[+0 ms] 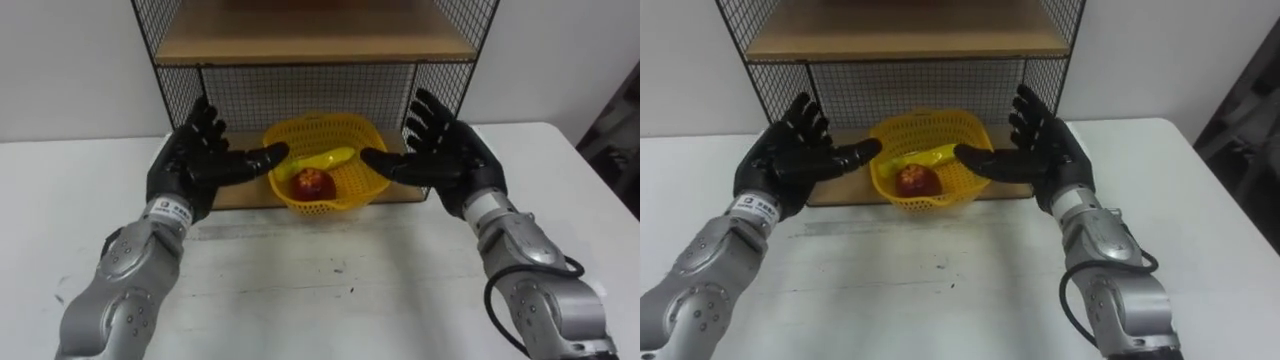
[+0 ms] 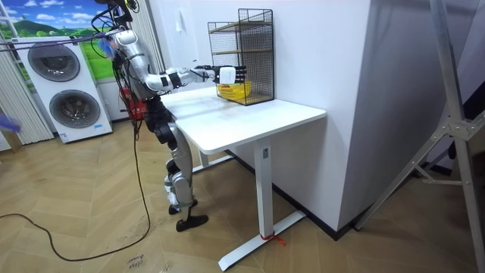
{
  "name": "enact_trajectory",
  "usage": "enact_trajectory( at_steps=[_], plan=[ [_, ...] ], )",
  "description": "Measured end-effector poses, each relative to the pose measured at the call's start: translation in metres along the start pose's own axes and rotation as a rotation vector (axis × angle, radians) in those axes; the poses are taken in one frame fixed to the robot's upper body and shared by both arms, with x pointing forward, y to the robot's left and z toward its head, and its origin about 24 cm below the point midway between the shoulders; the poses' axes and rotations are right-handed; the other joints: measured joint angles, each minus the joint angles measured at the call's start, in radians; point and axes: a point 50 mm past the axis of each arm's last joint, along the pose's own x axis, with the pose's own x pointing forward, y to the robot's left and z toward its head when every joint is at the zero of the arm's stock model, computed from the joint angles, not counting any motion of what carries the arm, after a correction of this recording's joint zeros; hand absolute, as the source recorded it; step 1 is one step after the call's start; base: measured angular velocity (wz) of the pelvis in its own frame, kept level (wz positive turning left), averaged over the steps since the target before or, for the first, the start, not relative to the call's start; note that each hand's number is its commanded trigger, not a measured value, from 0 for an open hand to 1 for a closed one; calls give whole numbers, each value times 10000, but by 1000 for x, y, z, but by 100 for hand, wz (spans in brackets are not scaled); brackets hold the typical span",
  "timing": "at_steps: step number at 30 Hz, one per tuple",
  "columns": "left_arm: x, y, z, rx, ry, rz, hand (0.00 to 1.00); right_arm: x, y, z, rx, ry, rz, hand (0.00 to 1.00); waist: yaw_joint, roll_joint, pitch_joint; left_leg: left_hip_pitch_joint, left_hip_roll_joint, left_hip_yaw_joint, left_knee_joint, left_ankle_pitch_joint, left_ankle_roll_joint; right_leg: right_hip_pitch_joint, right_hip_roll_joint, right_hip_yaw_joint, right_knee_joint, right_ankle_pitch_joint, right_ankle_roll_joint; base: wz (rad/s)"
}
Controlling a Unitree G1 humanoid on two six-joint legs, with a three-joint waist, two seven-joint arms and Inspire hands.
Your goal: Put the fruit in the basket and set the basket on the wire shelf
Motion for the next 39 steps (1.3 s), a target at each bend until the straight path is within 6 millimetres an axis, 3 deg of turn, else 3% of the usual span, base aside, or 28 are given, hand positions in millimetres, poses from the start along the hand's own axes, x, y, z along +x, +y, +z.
enact_trajectory(
  at_steps=[5,23,27,28,33,36,39],
  plan=[
    [-4,-8,12,262,-693,-565,0,-7,3,6,-119,-351,350,0,-8,-17,-3,-9,-1,-14,-37,7,-2,27,-9,-44,-19,3,-6,0],
    [-44,11,-8,577,-916,173,0,-47,-17,2,778,-1201,-602,0,-258,-17,11,-145,1,-112,-70,7,-13,-9,3,-126,-195,10,50,1],
    [-50,11,-5,733,-1233,162,0,-52,-22,6,870,-1581,-834,0,-284,58,59,-150,0,-105,-68,7,-12,-19,7,-113,-193,13,45,0],
    [-50,11,-3,793,-1391,136,0,-54,-25,8,833,-1772,-953,0,-265,104,88,-154,2,-68,-70,7,-13,-21,7,-97,-192,7,55,0],
    [-66,24,14,1061,-2331,857,0,-70,-46,26,618,-2833,-2221,0,-278,211,65,-223,14,-39,-88,10,-19,-174,19,-84,-190,-2,65,0],
    [-79,44,30,1717,-3029,2228,0,-86,-69,37,296,-3453,-3918,0,-232,221,58,-195,14,-77,-109,26,-37,-97,38,-60,-181,36,5,0],
    [-101,72,61,2156,-4629,4370,0,-112,-94,51,56,-4272,-5856,0,-82,237,54,-167,24,-69,-111,13,-60,-174,69,17,-190,5,55,-8]
  ],
)
